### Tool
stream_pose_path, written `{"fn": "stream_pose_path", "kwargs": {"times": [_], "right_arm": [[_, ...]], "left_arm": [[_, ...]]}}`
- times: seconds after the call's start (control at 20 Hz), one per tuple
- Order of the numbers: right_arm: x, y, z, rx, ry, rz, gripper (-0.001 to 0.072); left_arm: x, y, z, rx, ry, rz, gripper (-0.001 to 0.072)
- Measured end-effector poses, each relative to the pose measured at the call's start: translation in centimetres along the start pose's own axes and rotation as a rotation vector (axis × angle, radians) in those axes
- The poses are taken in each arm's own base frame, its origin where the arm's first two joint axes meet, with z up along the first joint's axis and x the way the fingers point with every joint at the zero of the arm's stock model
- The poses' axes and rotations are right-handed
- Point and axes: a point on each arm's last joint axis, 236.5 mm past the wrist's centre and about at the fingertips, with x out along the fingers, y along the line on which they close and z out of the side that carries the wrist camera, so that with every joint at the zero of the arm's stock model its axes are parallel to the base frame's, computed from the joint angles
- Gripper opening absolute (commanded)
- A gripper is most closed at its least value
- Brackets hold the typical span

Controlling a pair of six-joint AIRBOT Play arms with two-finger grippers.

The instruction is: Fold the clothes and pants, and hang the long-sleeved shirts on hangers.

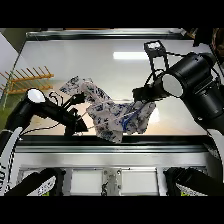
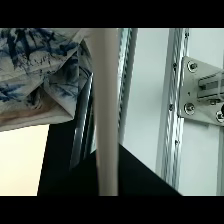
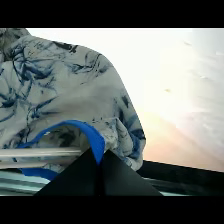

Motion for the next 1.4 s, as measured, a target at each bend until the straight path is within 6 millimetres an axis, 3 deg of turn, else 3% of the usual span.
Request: {"fn": "stream_pose_path", "kwargs": {"times": [0.15,0.3,0.65,0.9,1.1,1.4], "right_arm": [[-0.1,0.7,0.3,-0.009,-0.019,0.021,0.0017],[-0.4,2.8,0.3,-0.042,-0.038,0.07,0.0017],[-1.8,9.9,-0.2,-0.144,-0.099,0.243,0.0017],[-2.6,13.8,-0.5,-0.174,-0.127,0.359,0.0017],[-3.0,15.8,-1.0,-0.208,-0.123,0.424,0.0018],[-3.2,16.5,-1.2,-0.225,-0.122,0.449,0.0032]], "left_arm": [[0.1,-0.4,0.3,0.033,0.004,0.0,0.0012],[0.4,-0.3,0.3,0.033,0.006,-0.005,0.0012],[0.8,0.1,0.2,0.024,0.006,-0.013,0.0012],[0.8,0.1,0.3,0.023,0.005,-0.012,0.0012],[0.8,0.1,0.3,0.024,0.005,-0.012,0.0013],[0.8,0.1,0.3,0.023,0.005,-0.012,0.0013]]}}
